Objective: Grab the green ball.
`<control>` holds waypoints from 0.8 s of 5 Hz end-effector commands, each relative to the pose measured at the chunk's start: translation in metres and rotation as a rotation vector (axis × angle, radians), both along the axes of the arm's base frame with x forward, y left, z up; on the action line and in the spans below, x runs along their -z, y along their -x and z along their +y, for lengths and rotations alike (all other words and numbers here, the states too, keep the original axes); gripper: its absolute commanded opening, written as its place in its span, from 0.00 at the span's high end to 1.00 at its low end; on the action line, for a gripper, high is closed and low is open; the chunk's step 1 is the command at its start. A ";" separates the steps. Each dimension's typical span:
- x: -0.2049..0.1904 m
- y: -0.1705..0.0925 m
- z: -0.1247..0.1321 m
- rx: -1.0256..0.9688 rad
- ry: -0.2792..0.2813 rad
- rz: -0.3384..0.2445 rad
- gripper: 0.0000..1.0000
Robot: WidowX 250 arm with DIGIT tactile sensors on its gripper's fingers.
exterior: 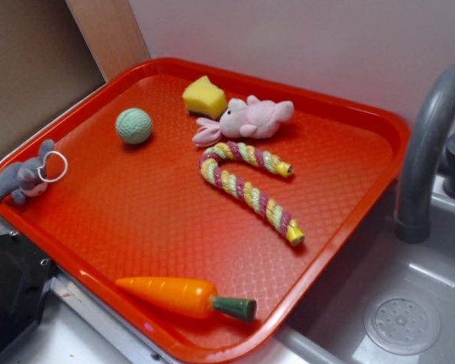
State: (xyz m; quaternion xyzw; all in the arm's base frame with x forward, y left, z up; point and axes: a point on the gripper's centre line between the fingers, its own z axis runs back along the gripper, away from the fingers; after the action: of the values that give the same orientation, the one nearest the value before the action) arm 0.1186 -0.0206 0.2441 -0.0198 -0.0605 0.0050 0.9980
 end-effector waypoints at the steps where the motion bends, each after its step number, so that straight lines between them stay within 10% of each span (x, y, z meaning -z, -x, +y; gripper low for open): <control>1: 0.000 0.000 0.000 0.000 0.000 0.000 0.00; 4: 0.028 -0.094 0.003 0.446 -0.246 0.038 0.00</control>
State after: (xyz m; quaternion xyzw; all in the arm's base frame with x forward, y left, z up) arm 0.2085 -0.0137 0.2031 0.0907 -0.0140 -0.2240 0.9703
